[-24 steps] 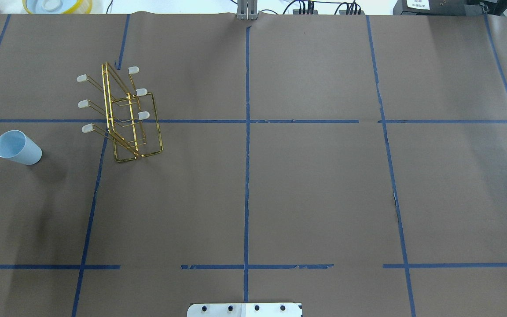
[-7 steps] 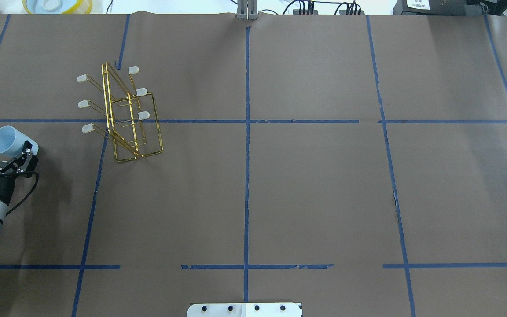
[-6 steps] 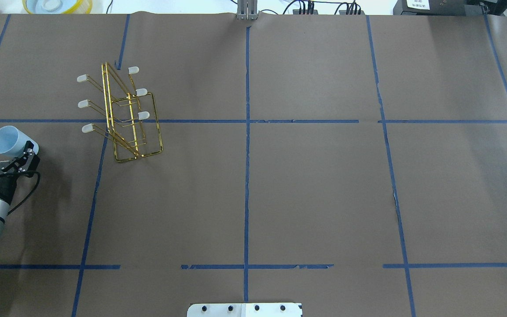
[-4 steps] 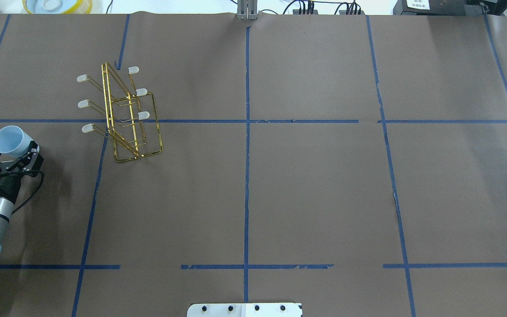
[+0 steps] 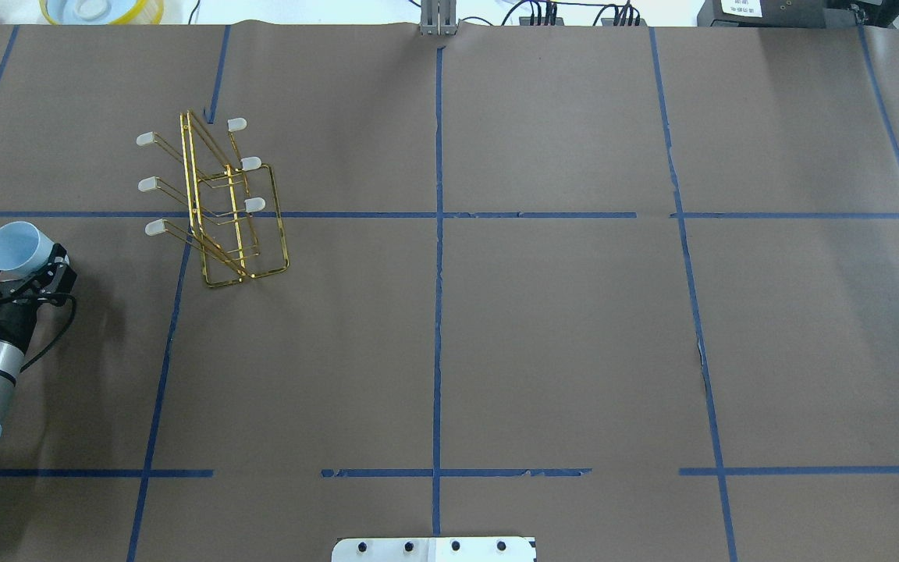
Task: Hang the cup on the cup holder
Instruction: 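Lift the pale blue cup with the left gripper off the table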
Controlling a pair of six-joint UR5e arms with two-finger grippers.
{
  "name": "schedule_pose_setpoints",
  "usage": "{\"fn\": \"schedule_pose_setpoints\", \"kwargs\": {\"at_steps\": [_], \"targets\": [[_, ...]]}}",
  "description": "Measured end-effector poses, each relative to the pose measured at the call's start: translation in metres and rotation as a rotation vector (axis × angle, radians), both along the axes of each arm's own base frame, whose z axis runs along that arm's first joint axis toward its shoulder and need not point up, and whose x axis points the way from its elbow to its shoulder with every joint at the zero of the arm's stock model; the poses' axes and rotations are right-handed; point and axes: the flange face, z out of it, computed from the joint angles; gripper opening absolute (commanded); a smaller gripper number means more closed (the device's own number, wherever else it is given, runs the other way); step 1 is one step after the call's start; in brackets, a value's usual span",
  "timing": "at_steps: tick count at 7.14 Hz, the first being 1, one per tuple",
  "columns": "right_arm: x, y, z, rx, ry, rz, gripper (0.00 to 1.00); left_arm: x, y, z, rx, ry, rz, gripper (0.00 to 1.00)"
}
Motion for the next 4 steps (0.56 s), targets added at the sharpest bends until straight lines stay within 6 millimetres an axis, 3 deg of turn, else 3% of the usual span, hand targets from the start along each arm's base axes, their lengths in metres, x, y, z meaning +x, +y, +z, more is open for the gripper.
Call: {"fn": "schedule_pose_setpoints", "kwargs": {"at_steps": [2, 4], "targets": [[0.0001, 0.0, 0.0, 0.0, 0.0, 0.0, 1.0, 0.0069, -0.0072, -0.0005, -0.006, 0.005, 0.0, 0.95], [0.0001, 0.0, 0.0, 0.0, 0.0, 0.0, 1.0, 0.0099, -0.0092, 0.0006, -0.013, 0.005, 0.006, 0.56]]}}
